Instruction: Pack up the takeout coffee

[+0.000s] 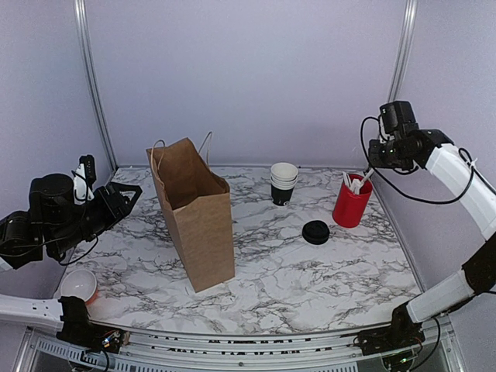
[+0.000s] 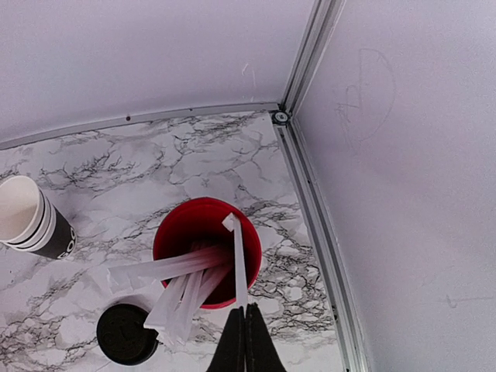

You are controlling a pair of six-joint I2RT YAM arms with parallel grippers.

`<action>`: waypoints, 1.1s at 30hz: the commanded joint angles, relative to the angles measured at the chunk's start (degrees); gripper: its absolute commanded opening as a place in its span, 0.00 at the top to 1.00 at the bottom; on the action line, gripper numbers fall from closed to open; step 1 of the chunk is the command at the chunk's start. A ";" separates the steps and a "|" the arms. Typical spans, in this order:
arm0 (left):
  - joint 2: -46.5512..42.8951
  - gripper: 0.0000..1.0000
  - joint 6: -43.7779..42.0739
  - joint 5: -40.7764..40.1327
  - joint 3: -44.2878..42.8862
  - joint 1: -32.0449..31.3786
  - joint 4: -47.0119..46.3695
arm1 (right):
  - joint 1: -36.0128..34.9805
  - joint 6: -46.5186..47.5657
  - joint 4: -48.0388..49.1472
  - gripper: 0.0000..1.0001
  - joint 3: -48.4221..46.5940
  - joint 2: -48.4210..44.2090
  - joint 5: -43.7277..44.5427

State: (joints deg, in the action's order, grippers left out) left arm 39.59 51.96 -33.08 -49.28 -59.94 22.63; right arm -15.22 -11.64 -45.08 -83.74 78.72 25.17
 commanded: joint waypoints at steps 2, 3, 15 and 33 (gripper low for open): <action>-0.01 0.46 -1.33 -1.46 -1.41 0.30 0.99 | -1.59 0.65 -7.81 1.00 -6.31 -2.71 1.74; 0.09 0.46 -1.46 -1.46 -1.50 0.30 1.01 | -1.71 0.71 -8.68 1.00 -7.16 -3.00 1.79; 0.55 0.46 -1.60 -1.55 -1.62 0.39 0.99 | -2.72 3.53 -15.64 1.00 -17.71 -3.16 0.29; 1.13 0.46 -1.66 -1.11 -1.70 0.92 0.96 | -4.58 3.79 -13.12 1.00 -31.49 -2.86 -23.97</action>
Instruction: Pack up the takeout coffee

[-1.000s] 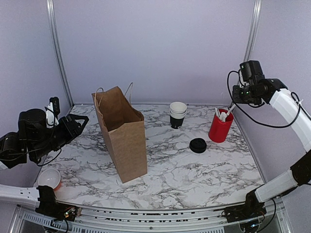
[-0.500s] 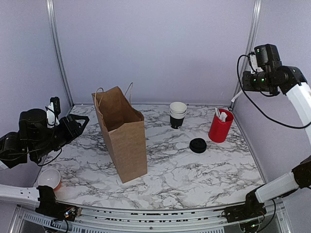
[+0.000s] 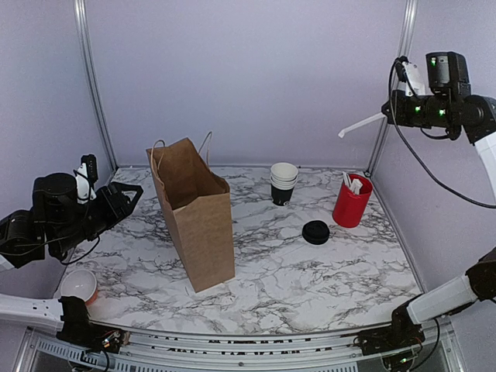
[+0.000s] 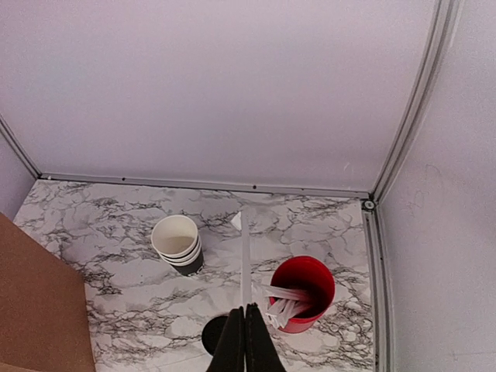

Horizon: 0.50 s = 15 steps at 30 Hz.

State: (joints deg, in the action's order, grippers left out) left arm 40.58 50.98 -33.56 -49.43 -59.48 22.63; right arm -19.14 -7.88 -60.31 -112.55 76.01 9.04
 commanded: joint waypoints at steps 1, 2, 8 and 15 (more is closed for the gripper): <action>0.19 0.46 -0.60 -0.56 -1.55 0.50 0.94 | -0.71 0.04 2.56 1.00 -2.79 -0.16 -9.55; 0.23 0.46 -0.66 -0.50 -1.55 0.51 0.95 | -0.76 -0.01 3.06 1.00 -2.80 -0.23 -11.35; 0.47 0.46 -0.54 -0.15 -1.38 0.76 0.94 | -1.23 -1.20 6.31 1.00 -2.61 -0.15 -23.58; 0.64 0.46 -0.30 0.37 -1.02 1.27 0.75 | -13.45 -0.42 5.70 1.00 -5.71 3.94 -19.41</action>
State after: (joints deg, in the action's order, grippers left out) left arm 41.10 50.98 -33.50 -49.45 -58.81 22.63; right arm -27.07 -8.49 -55.77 -114.34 77.21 -10.13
